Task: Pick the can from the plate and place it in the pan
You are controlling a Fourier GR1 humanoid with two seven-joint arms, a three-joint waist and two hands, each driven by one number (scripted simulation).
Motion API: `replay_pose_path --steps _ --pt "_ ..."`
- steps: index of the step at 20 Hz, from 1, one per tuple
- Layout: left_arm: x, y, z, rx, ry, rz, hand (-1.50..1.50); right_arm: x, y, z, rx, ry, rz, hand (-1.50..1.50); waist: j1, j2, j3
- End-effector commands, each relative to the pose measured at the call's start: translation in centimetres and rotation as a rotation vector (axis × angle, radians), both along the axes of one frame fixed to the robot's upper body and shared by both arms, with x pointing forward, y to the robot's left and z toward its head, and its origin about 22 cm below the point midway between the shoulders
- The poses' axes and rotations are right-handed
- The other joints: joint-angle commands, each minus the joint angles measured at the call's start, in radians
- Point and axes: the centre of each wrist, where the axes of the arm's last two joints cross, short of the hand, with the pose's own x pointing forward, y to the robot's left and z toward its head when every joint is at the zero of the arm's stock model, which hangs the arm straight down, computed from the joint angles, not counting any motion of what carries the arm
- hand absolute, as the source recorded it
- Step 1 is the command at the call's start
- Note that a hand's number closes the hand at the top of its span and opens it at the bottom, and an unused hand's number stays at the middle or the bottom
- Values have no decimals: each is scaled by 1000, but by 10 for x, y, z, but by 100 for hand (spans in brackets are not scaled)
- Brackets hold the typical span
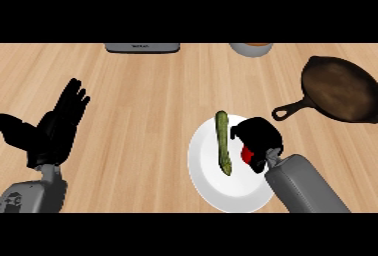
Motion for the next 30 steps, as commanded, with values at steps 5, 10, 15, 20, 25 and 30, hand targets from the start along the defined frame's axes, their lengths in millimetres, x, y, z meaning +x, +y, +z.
replay_pose_path --steps 5,10,15,20,25,30 --pt "-2 -4 6 13 -26 -11 0 17 13 -23 37 -28 63 150 1 2 1" --pt "-11 -5 -7 22 -14 3 0 12 7 -20 97 -26 43 150 0 1 1" --pt "-1 4 6 10 -17 -23 0 61 -58 11 146 -145 -548 150 23 24 3" --pt "3 -2 9 2 -42 -17 0 82 -105 45 117 -289 -1054 150 23 46 1" --pt "9 -21 20 13 -70 -104 0 113 -110 110 -134 -584 -1348 150 107 48 -3" --pt "14 -35 18 18 -65 -151 0 135 -106 167 -295 -802 -1475 150 145 59 -2"
